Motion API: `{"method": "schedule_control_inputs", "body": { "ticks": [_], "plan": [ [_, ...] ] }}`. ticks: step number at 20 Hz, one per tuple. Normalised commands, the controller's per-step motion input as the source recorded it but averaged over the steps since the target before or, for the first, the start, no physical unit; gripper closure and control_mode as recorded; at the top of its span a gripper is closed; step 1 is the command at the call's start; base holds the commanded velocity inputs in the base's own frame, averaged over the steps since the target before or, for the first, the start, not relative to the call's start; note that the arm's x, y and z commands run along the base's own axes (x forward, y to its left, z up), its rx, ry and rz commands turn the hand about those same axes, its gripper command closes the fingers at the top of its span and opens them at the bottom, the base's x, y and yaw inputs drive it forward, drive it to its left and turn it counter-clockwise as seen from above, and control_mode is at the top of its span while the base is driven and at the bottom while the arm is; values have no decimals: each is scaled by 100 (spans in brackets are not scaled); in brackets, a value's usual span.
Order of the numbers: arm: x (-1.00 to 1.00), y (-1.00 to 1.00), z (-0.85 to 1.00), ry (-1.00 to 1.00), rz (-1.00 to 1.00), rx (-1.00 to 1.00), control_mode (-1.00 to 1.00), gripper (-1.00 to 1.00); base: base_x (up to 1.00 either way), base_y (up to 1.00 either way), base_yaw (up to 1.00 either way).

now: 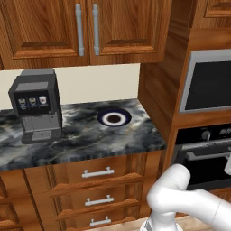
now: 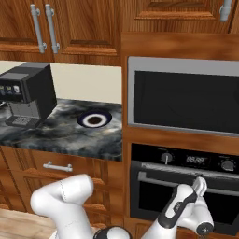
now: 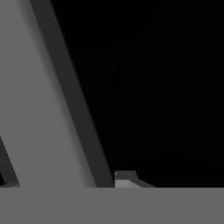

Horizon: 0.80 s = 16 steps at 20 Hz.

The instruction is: Take the fish from the oven and place it on the plate on the counter.

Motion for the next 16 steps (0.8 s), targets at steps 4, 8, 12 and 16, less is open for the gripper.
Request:
{"method": "schedule_control_inputs", "body": {
  "ticks": [4, 8, 12, 16],
  "plan": [
    [-58, -12, -67, 2, 0, 0, -100, 100, 0, 0, 0],
    [-53, -8, -69, 7, 0, 0, -100, 100, 0, 0, 0],
    [-50, -8, -67, 11, 0, 0, -100, 100, 0, 0, 0],
    [-63, -8, -69, 15, 0, 0, -100, 100, 0, 0, 0]
  ]
}}
